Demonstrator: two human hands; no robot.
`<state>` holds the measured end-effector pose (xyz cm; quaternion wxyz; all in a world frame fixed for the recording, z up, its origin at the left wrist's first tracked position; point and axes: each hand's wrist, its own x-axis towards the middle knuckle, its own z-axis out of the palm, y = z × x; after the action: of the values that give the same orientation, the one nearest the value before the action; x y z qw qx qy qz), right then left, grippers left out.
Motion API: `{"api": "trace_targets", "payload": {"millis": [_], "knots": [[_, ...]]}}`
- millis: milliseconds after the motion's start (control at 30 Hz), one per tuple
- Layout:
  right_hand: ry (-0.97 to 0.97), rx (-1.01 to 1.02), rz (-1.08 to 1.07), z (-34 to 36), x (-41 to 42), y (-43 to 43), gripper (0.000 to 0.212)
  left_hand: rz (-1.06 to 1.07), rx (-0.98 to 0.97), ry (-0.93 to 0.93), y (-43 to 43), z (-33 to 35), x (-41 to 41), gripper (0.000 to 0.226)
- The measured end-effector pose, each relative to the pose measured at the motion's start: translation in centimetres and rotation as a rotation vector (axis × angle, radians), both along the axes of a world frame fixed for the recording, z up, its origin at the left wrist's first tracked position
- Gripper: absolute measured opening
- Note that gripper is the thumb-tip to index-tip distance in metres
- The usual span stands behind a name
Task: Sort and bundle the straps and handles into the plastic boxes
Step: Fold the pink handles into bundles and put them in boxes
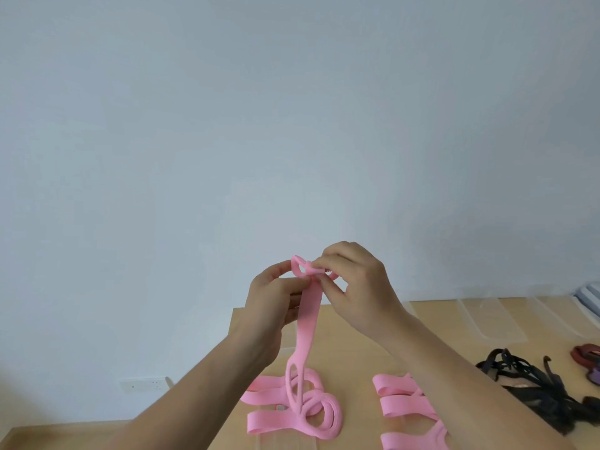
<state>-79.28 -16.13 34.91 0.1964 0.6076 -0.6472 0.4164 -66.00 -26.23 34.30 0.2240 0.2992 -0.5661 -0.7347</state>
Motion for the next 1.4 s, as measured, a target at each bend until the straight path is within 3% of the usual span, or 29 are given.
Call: {"api": "trace_targets", "payload": {"millis": [200,333,433,533,667,867,1267,1400], "knots": [[0.037,0.002,0.005,0.0,0.1,0.5,0.013,-0.022,-0.008,0.067,0.0,-0.1,0.7,0.049],[-0.127,0.066,0.035,1.1,0.6,0.9,0.008,0.001,-0.097,0.071,0.2,-0.1,0.9,0.064],[-0.227,0.241,-0.052,1.8,0.3,0.7,0.016,0.003,-0.200,0.064,0.4,0.0,0.9,0.064],[-0.316,0.383,0.031,2.2,0.3,0.7,0.012,0.021,-0.245,0.057,0.5,0.0,1.0,0.070],[-0.326,0.329,0.032,2.2,0.6,1.1,0.008,0.025,-0.250,0.014,0.7,0.0,1.1,0.063],[-0.409,0.238,0.000,2.4,0.3,1.5,0.005,0.051,-0.228,-0.061,1.2,0.0,1.0,0.013],[-0.171,0.065,-0.055,1.0,0.5,1.3,0.019,-0.133,-0.217,0.032,1.5,0.9,0.9,0.048],[-0.164,0.042,-0.011,1.0,0.6,1.4,0.018,-0.125,-0.195,0.073,1.1,0.9,0.9,0.035]]}}
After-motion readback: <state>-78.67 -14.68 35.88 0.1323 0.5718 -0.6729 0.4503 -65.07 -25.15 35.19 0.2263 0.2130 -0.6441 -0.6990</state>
